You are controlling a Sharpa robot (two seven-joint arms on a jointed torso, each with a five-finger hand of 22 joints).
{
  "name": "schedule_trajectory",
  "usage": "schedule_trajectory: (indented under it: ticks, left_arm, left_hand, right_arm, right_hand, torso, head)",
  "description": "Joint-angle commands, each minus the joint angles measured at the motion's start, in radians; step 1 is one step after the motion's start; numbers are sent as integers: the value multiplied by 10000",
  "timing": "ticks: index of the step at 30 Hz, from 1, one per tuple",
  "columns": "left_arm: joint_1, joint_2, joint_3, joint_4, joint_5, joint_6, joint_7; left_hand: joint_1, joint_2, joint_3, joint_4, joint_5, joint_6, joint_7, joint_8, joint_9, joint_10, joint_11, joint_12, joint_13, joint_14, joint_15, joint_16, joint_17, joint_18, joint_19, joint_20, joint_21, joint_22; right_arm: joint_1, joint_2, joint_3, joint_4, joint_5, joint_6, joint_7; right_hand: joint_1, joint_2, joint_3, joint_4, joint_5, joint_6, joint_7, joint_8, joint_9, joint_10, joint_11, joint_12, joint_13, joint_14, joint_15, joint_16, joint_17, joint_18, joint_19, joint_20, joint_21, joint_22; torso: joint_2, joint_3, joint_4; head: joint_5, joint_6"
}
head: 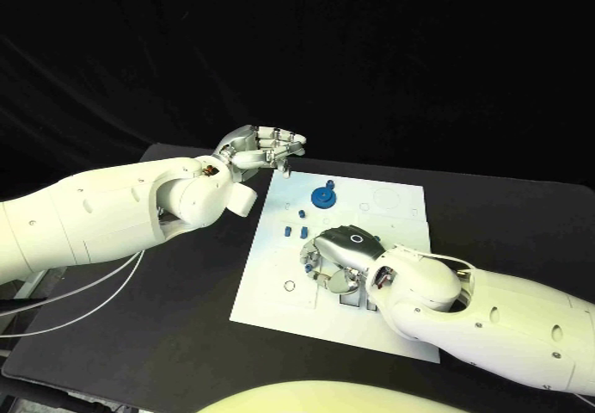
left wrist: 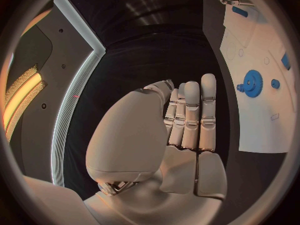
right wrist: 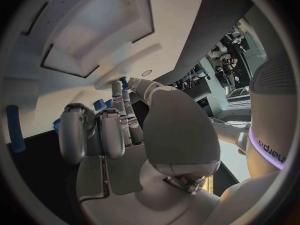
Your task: Assemble the parts on the task board
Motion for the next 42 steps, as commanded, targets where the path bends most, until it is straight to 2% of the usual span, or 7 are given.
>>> schedule_trajectory:
  ticks: [1, 10, 16, 20, 22, 29, 42]
  left_arm:
    - [9, 10, 6, 24, 53, 195, 14]
    - [9, -4, 6, 15, 53, 228, -6]
    - [8, -40, 6, 16, 53, 229, -3]
    - [8, -55, 6, 17, 53, 224, 8]
    - [8, -61, 5, 17, 53, 220, 15]
    - [6, -58, -7, 5, 53, 230, 31]
    - [4, -37, -30, -21, 55, 266, 20]
  left_hand:
    - [-8, -99, 54, -9, 41, -40, 14, -66, -10, -59, -6, 49, 8, -35, 20, -52, -16, 152, 29, -3, -69, -14]
    - [-15, -98, 71, -12, 41, -41, 15, -66, -10, -65, -5, 57, 9, -37, 21, -52, -19, 153, 30, -1, -71, -15]
    - [-208, -104, 83, 83, 4, -49, 25, -61, -5, -98, 10, 103, 14, -32, 44, -41, -34, 149, 29, 22, -104, -35]
    - [-208, -105, 85, 81, 4, -50, 24, -61, -5, -99, 9, 105, 14, -32, 44, -41, -35, 150, 29, 22, -105, -36]
    - [-208, -105, 85, 81, 4, -50, 24, -61, -5, -99, 9, 105, 14, -32, 44, -41, -35, 150, 29, 22, -105, -36]
    - [-205, -107, 94, 73, 5, -50, 20, -60, -4, -101, 6, 112, 15, -33, 42, -40, -36, 151, 30, 23, -109, -38]
    - [-205, -107, 94, 73, 5, -50, 20, -60, -4, -101, 6, 112, 15, -33, 42, -40, -36, 151, 30, 23, -109, -38]
  right_arm:
    - [-26, -70, -15, 93, -157, -285, -157]
    - [-19, -555, 1, 656, -214, -848, -245]
    - [163, -1444, 135, 1494, -92, -1029, -644]
    - [567, -2088, 197, 1686, 228, -353, -605]
    - [757, -2327, 212, 1614, 322, 55, -550]
    - [1071, -2787, 233, 1147, 430, 929, -267]
    - [1125, -2759, 228, 803, 416, 1157, -120]
  right_hand:
    - [-34, -123, -71, 2, -4, -118, -34, -96, -36, -91, 8, 6, 18, 398, 94, -42, -3, 44, -24, 61, -31, 1630]
    - [-94, -227, -140, -11, -24, -216, -126, -174, -75, -134, -35, 42, 12, 410, 69, -17, 34, 46, -6, 79, -15, 1640]
    - [-151, -244, -185, 15, -42, -143, -117, -148, -69, -98, -47, 97, 22, 409, 55, -28, -2, 30, 44, 75, 64, 1676]
    - [-180, -286, -233, 22, -177, -128, -121, -153, -75, -197, -45, 69, -1, 401, 63, -48, -44, 47, 13, 76, -10, 1643]
    - [-326, -395, -575, 93, -594, -803, -159, -536, -231, -1137, 68, -231, -211, 283, 127, -240, -373, 229, -438, 124, -902, 1245]
    - [704, 251, -3409, 688, -495, -976, -347, -696, -292, -1951, 185, 566, -452, 191, 244, -287, -526, 290, -515, 249, -1305, 1070]
    - [1232, 531, -3486, 893, -448, -713, -384, -616, -299, -1772, 88, 1066, -483, 264, 172, -209, -424, 250, -370, 188, -1134, 1156]
  torso:
    - [1, 14, -2]
    - [-8, 13, -5]
    - [-7, 11, -38]
    - [-22, 2, -48]
    - [-26, -1, -54]
    - [-41, 4, -103]
    - [-26, -14, -54]
  head:
    - [1, 7]
    - [-12, 25]
    - [-73, 130]
    - [-203, 173]
    - [-237, 204]
    - [-281, 290]
    - [-297, 314]
